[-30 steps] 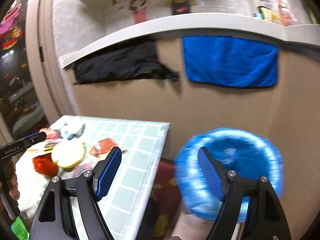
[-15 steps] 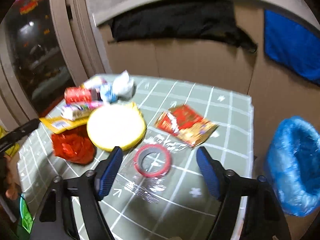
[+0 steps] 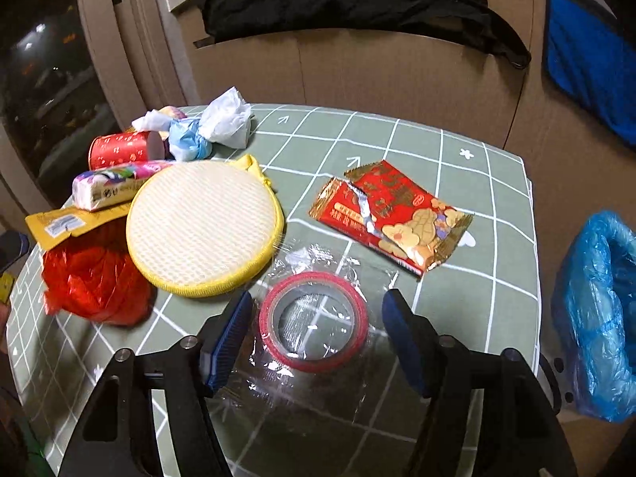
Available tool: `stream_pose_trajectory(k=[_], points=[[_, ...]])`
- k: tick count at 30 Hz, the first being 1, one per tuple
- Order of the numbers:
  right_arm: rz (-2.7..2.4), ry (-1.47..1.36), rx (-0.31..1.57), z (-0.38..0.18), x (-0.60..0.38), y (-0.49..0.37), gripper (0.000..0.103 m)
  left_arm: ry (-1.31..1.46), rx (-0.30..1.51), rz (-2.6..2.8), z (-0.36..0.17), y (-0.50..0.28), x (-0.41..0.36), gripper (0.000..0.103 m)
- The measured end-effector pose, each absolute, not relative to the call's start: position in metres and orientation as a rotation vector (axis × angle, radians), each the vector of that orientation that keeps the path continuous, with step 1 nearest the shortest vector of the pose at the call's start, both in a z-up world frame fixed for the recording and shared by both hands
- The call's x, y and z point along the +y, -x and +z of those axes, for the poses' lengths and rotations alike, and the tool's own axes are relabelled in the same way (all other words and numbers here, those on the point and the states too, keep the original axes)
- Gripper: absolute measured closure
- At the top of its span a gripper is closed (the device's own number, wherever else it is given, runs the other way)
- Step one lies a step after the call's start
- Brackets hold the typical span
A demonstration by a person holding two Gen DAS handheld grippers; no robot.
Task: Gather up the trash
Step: 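Move both grippers back to the table toward the tape roll and tissue pack, then grasp the wrapped tape roll with the right gripper while the left grasps the pink tissue pack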
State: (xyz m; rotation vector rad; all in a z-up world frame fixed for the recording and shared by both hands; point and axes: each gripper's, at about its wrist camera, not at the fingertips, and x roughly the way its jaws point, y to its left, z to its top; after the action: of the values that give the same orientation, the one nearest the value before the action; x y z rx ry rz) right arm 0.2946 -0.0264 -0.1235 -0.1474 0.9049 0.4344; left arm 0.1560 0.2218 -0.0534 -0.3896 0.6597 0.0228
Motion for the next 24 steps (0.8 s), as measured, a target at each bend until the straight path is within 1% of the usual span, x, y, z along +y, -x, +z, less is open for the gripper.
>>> stream_pose_trajectory(k=[3, 8, 10, 13, 15, 19, 24], points=[[0.451, 0.128, 0.907, -0.120, -0.034, -0.289, 0.052, 0.374, 0.666, 0.006, -0.051, -0.158, 0.216, 0.054], [0.466, 0.122, 0.867, -0.106, -0.048, -0.271, 0.053, 0.374, 0.649, 0.007, -0.036, -0.167, 0.216, 0.054], [0.466, 0.125, 0.847, -0.100, -0.052, -0.265, 0.053, 0.309, 0.628, 0.007, -0.023, -0.177, 0.211, 0.054], [0.468, 0.123, 0.824, -0.093, -0.058, -0.259, 0.053, 0.227, 0.645, -0.002, -0.014, -0.201, 0.205, 0.054], [0.479, 0.111, 0.815, -0.088, -0.060, -0.256, 0.053, 0.228, 0.688, -0.008, -0.018, -0.223, 0.206, 0.054], [0.487, 0.109, 0.806, -0.086, -0.062, -0.251, 0.053, 0.253, 0.819, 0.018, -0.042, -0.259, 0.212, 0.054], [0.488, 0.117, 0.808, -0.086, -0.066, -0.248, 0.053, 0.291, 0.877, 0.087, -0.066, -0.267, 0.218, 0.054]])
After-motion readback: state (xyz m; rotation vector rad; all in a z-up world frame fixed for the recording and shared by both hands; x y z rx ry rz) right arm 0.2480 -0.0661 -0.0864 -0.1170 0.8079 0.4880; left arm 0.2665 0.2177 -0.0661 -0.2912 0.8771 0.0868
